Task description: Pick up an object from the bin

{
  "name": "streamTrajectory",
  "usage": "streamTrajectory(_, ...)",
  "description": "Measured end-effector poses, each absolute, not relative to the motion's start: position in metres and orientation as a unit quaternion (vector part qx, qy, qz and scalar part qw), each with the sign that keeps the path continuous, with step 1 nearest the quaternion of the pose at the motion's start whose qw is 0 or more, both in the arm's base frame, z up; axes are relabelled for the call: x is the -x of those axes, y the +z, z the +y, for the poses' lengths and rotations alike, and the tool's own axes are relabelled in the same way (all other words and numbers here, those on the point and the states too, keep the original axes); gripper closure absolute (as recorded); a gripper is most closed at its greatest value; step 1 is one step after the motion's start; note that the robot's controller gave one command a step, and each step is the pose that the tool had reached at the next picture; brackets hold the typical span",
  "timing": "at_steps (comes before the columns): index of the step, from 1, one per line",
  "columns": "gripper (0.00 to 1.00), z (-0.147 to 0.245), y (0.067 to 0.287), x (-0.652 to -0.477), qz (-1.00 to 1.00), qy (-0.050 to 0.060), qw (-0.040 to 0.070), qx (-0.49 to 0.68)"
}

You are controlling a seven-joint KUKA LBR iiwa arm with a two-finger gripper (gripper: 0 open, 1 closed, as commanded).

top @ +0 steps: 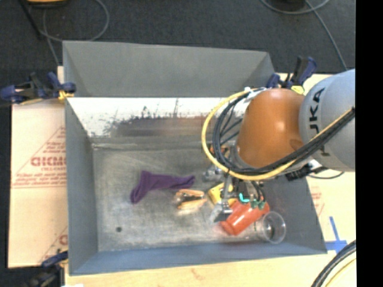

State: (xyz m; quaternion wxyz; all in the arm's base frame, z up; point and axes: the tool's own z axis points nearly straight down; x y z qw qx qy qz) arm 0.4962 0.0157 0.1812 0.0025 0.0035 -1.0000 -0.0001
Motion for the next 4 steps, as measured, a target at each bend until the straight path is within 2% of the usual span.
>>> streamTrajectory(1, 0.00, 0.016, 0.185, -0.498, -1.000, 0.000, -0.001, -0.003)
streamTrajectory(2, 0.00, 0.024, 0.149, -0.509, -0.999, 0.001, -0.004, -0.039)
streamTrajectory(3, 1.00, 0.045, 0.080, -0.569, -0.991, 0.001, 0.005, -0.131)
streamTrajectory(4, 1.00, 0.045, 0.080, -0.569, -0.991, 0.001, 0.005, -0.130)
